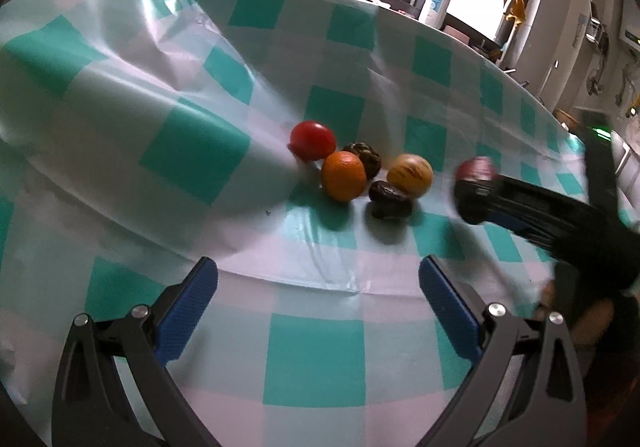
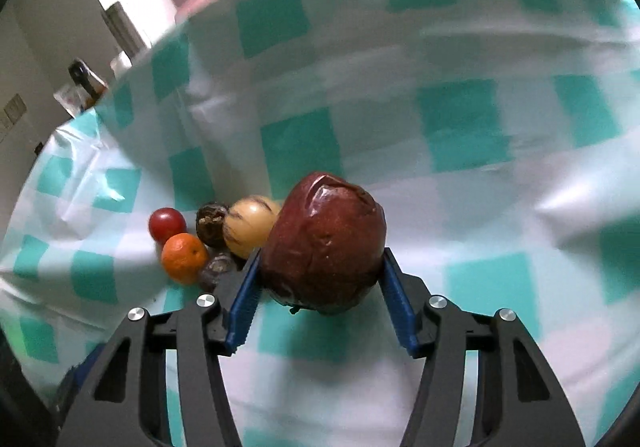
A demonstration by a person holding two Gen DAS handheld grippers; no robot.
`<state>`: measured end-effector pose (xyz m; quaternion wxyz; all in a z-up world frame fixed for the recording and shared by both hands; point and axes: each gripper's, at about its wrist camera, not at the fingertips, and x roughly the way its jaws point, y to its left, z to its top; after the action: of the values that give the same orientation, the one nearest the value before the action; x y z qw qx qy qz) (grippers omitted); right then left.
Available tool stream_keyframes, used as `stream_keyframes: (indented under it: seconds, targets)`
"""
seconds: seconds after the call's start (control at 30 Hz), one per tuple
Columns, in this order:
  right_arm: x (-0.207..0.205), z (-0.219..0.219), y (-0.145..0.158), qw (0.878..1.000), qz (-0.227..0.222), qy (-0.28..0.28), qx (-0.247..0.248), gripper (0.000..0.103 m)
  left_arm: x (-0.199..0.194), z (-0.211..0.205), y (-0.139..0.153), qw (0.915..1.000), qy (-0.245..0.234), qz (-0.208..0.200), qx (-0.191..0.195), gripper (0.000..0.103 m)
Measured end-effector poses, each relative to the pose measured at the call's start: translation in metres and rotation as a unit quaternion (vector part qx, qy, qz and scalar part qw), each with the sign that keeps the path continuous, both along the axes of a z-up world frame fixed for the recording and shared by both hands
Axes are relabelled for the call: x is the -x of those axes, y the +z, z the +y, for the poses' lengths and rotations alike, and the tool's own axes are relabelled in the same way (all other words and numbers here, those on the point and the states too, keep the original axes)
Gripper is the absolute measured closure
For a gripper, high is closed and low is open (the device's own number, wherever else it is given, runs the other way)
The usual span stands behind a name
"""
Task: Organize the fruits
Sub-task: 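Grasp the large dark red fruit with the right tool while the left tool reaches the yellow round fruit, then close the left tool on the yellow round fruit and lift it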
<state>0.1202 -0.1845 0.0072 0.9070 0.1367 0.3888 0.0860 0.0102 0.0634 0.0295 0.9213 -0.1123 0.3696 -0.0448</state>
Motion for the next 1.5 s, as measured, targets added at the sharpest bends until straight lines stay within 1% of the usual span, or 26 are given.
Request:
stream_keyframes:
  seconds: [0.07, 0.13, 0.17, 0.2, 0.3, 0.33, 0.37, 0.43, 0.5, 0.57, 0.73, 0.77, 0.83, 0.9, 0.93, 1.0, 1.1, 1.13, 1.2, 1.27, 1.33, 1.43, 1.5]
  targets:
    - [0.027, -0.010, 0.006, 1.000, -0.020, -0.010, -0.004, 0.047, -0.006, -0.008, -0.003, 0.9994, -0.029, 0.016, 0.006, 0.002]
    - [0.051, -0.024, 0.005, 0.999, -0.032, -0.016, -0.015, 0.047, -0.013, -0.018, -0.006, 0.9987, -0.041, 0.028, -0.003, 0.002]
    - [0.056, -0.026, 0.003, 0.999, -0.033, -0.018, -0.017, 0.047, -0.018, -0.023, -0.007, 0.9985, -0.043, 0.032, -0.014, 0.002]
    - [0.060, -0.031, 0.002, 0.999, -0.032, -0.022, -0.019, 0.047, -0.022, -0.026, -0.007, 0.9982, -0.046, 0.035, -0.015, 0.002]
    - [0.068, -0.045, -0.003, 0.999, -0.027, -0.029, -0.037, 0.047, -0.037, -0.037, -0.010, 0.9974, -0.052, 0.049, -0.001, 0.003]
    - [0.061, -0.040, -0.007, 0.998, -0.025, -0.029, -0.040, 0.047, -0.042, -0.041, -0.011, 0.9973, -0.052, 0.052, 0.000, 0.006]
    - [0.060, -0.043, -0.008, 0.998, -0.022, -0.029, -0.043, 0.047, -0.049, -0.047, -0.014, 0.9972, -0.051, 0.055, -0.006, 0.014]
    - [0.059, -0.042, -0.012, 0.998, -0.017, -0.026, -0.050, 0.047, -0.060, -0.055, -0.016, 0.9964, -0.055, 0.063, -0.016, 0.022]
    - [0.057, -0.041, -0.013, 0.998, -0.011, -0.024, -0.052, 0.047, -0.070, -0.062, -0.019, 0.9959, -0.055, 0.067, -0.024, 0.022]
    - [0.059, -0.044, -0.014, 0.998, -0.011, -0.027, -0.053, 0.047, -0.074, -0.069, -0.018, 0.9961, -0.058, 0.062, -0.028, 0.024]
    - [0.059, -0.050, -0.017, 0.997, -0.008, -0.038, -0.061, 0.047, -0.064, -0.088, -0.013, 0.9943, -0.093, 0.042, -0.029, 0.022]
    - [0.060, -0.053, -0.017, 0.997, -0.008, -0.046, -0.067, 0.047, -0.060, -0.091, -0.012, 0.9942, -0.099, 0.032, -0.027, 0.022]
    - [0.061, -0.063, -0.017, 0.994, -0.011, -0.070, -0.085, 0.047, -0.059, -0.092, -0.007, 0.9936, -0.111, 0.020, -0.005, 0.022]
    - [0.064, -0.071, -0.012, 0.992, -0.026, -0.097, -0.077, 0.047, -0.061, -0.099, -0.002, 0.9926, -0.120, 0.009, 0.009, 0.022]
    - [0.067, -0.076, -0.009, 0.990, -0.037, -0.112, -0.073, 0.047, -0.064, -0.107, 0.000, 0.9918, -0.128, 0.005, 0.007, 0.022]
    - [0.070, -0.084, -0.005, 0.987, -0.049, -0.127, -0.084, 0.047, -0.069, -0.126, -0.001, 0.9884, -0.151, 0.001, -0.018, 0.022]
    - [0.071, -0.091, -0.006, 0.986, -0.047, -0.135, -0.089, 0.047, -0.075, -0.148, -0.009, 0.9838, -0.173, 0.013, -0.047, 0.022]
    - [0.070, -0.091, -0.007, 0.986, -0.044, -0.134, -0.092, 0.047, -0.075, -0.147, -0.011, 0.9833, -0.174, 0.017, -0.049, 0.023]
    - [0.068, -0.091, -0.010, 0.986, -0.034, -0.127, -0.102, 0.047, -0.081, -0.146, -0.014, 0.9847, -0.167, 0.026, -0.043, 0.027]
    - [0.066, -0.090, -0.011, 0.987, -0.030, -0.123, -0.103, 0.047, -0.087, -0.141, -0.017, 0.9848, -0.166, 0.038, -0.035, 0.035]
    - [0.066, -0.088, -0.011, 0.987, -0.030, -0.121, -0.100, 0.047, -0.093, -0.141, -0.022, 0.9832, -0.172, 0.055, -0.023, 0.036]
    - [0.066, -0.086, -0.013, 0.988, -0.027, -0.121, -0.093, 0.047, -0.095, -0.140, -0.022, 0.9834, -0.170, 0.056, -0.029, 0.036]
    - [0.065, -0.085, -0.014, 0.989, -0.024, -0.119, -0.089, 0.047, -0.094, -0.139, -0.022, 0.9838, -0.168, 0.055, -0.032, 0.041]
